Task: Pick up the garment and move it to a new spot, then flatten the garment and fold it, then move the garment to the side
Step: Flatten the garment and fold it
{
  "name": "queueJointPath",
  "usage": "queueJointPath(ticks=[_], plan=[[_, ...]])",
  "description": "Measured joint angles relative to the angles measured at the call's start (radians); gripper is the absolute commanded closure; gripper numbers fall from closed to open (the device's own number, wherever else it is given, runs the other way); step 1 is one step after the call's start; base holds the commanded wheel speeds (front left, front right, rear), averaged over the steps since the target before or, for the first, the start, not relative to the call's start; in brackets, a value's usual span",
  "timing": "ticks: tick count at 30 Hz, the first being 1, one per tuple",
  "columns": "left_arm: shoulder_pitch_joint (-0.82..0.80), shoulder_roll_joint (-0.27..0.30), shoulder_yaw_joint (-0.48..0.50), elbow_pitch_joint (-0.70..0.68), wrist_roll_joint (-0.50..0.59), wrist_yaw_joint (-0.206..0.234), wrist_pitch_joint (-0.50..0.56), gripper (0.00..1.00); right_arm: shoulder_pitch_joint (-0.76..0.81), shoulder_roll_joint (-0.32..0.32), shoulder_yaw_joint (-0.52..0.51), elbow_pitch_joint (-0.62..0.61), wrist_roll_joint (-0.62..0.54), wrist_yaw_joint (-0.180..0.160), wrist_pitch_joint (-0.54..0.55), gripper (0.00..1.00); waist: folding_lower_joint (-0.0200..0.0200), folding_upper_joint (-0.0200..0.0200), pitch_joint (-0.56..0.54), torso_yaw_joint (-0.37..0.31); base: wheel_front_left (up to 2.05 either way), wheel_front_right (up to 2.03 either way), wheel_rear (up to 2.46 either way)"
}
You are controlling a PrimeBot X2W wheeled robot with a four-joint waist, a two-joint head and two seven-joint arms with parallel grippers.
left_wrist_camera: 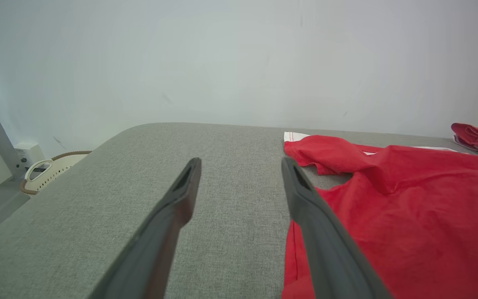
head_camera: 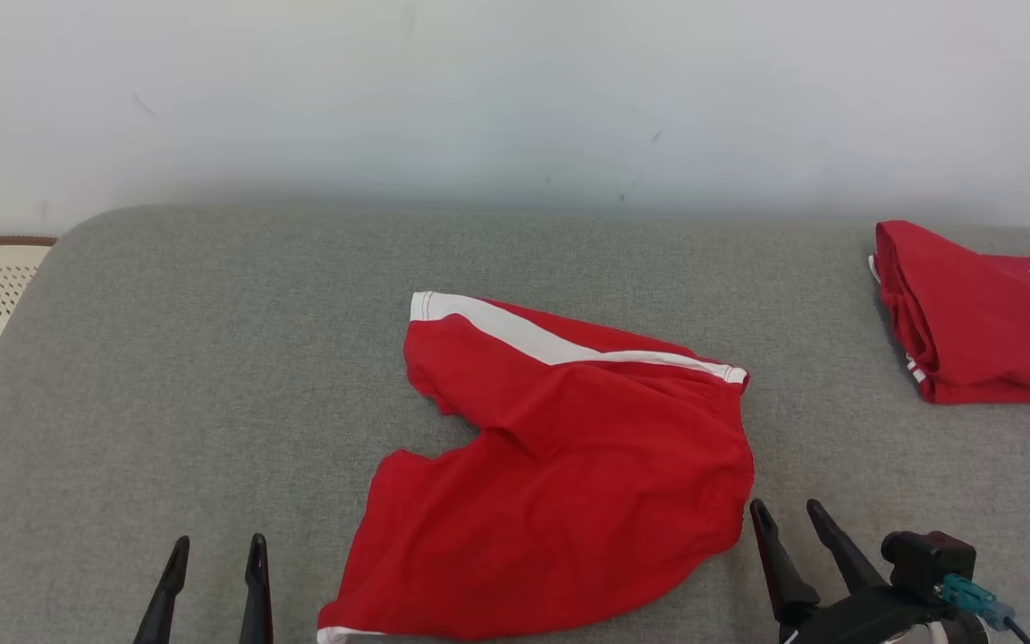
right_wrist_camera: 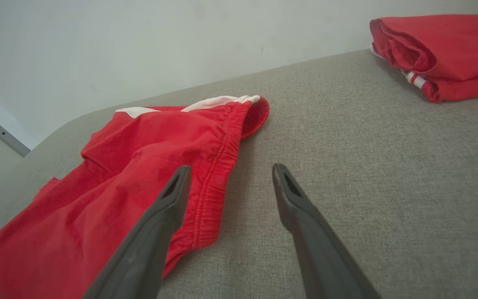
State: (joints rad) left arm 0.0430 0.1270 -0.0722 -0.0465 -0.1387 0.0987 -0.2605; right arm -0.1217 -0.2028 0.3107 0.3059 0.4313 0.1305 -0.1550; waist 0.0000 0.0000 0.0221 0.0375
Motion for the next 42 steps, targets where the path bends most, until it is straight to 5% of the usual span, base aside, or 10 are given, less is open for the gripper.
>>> queueJointPath(ticks=[13, 15, 16, 26, 35, 42], plan=[[-0.025, -0.039, 0.021, 0.011, 0.014, -0.033, 0.000, 0.00, -0.097, -0.076, 0.180, 0.146, 0.154, 0.000, 0.088, 0.00, 0.0000, 0.0000, 0.005, 0.046, 0.00, 0.00, 0.00], [-0.026, -0.042, 0.021, 0.014, 0.016, -0.036, 0.000, 0.00, -0.116, -0.079, 0.210, 0.170, 0.184, 0.000, 0.087, 0.92, 0.0000, 0.0000, 0.006, 0.059, 0.00, 0.00, 0.00], [-0.026, -0.044, 0.022, 0.015, 0.018, -0.036, 0.000, 0.00, -0.124, -0.080, 0.223, 0.176, 0.197, 0.000, 0.083, 1.00, 0.0000, 0.0000, 0.006, 0.064, 0.00, 0.00, 0.00], [-0.025, -0.058, 0.053, 0.020, 0.021, -0.044, 0.000, 0.00, -0.141, -0.133, 0.274, 0.074, 0.289, 0.000, 0.033, 1.00, 0.0001, 0.0000, 0.011, 0.056, 0.00, 0.00, 0.00], [-0.024, -0.068, 0.066, 0.026, 0.021, -0.045, 0.000, 0.00, -0.016, -0.198, 0.196, -0.203, 0.259, 0.000, 0.172, 1.00, 0.0001, 0.0000, 0.022, 0.020, 0.00, 0.00, 0.00], [-0.023, -0.072, 0.069, 0.036, 0.019, -0.047, 0.000, 0.00, 0.004, -0.174, 0.111, -0.325, 0.173, 0.000, 0.263, 1.00, 0.0001, 0.0000, 0.011, 0.019, 0.00, 0.00, 0.00]])
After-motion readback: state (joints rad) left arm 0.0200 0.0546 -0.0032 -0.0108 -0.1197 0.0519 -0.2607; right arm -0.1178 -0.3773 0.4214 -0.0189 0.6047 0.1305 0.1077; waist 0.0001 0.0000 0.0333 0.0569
